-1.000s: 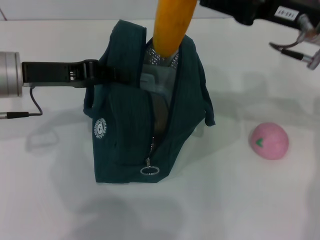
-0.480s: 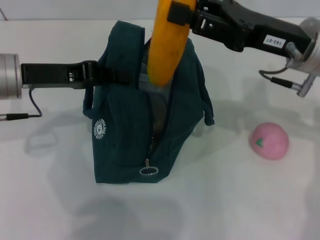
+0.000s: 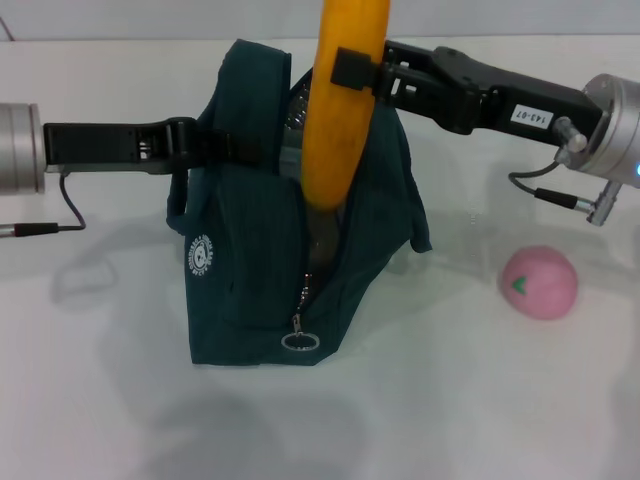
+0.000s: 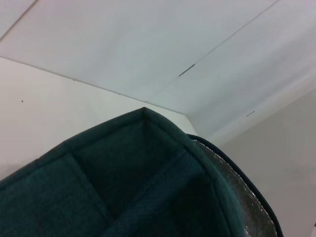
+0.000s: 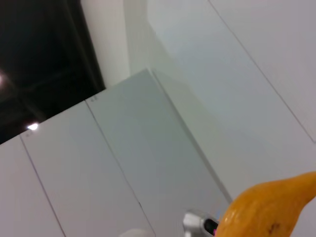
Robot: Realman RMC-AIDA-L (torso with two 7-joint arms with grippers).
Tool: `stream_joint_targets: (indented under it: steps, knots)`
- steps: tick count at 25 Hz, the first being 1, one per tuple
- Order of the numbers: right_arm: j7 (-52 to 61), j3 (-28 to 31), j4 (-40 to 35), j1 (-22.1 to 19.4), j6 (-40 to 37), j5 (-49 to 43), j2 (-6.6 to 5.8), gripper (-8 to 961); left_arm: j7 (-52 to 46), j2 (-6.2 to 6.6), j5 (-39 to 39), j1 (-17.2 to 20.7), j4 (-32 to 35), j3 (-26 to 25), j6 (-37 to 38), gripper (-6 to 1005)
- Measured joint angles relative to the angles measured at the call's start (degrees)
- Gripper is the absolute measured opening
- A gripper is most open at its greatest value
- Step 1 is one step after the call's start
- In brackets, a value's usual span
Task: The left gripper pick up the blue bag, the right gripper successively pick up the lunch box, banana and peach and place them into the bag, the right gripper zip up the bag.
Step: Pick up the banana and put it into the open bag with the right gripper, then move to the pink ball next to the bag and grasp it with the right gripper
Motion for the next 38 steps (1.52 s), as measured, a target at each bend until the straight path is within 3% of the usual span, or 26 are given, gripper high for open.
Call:
stream_joint_targets:
  steps: [11, 17, 22, 25, 30, 34, 38]
  knots:
    - [2.79, -2.35, -0.17, 0.41, 3.07, -0.03, 0.0, 520, 0.0, 0.0, -0.1, -0.25, 0.0, 0.0, -0.08, 35]
    - [2.92, -2.12, -0.97, -0.19, 3.39, 0.8, -0.08, 724, -0.05, 0.0, -0.15, -0.05, 0.0, 0.0, -0.09, 35]
    - [2.96, -2.02, -5.91, -3.02, 3.34, 2.22, -0.91, 863, -0.16, 0.05, -0.19, 0.35, 0.0, 0.0, -0.08, 35]
    - [3.55, -2.04, -12.18, -6.01, 4.63, 1.48, -2.23, 861, -0.15, 0.2, -0.2, 0.65, 0.0, 0.0, -0.08, 35]
    - [6.86, -2.02, -20.87, -9.19, 9.03, -4.86, -6.83, 858, -0.02, 0.32, -0.2, 0.79, 0.0, 0.0, -0.08, 36]
    - [13.19, -1.95, -28.58, -9.7, 10.78, -16.56, -9.96, 855, 0.08, 0.45, -0.2, 0.98, 0.0, 0.0, -0.08, 36]
    - [22.23, -0.73, -37.3, -9.54, 10.61, -30.23, -10.69, 852, 0.09, 0.44, -0.09, 1.05, 0.0, 0.0, -0.08, 36]
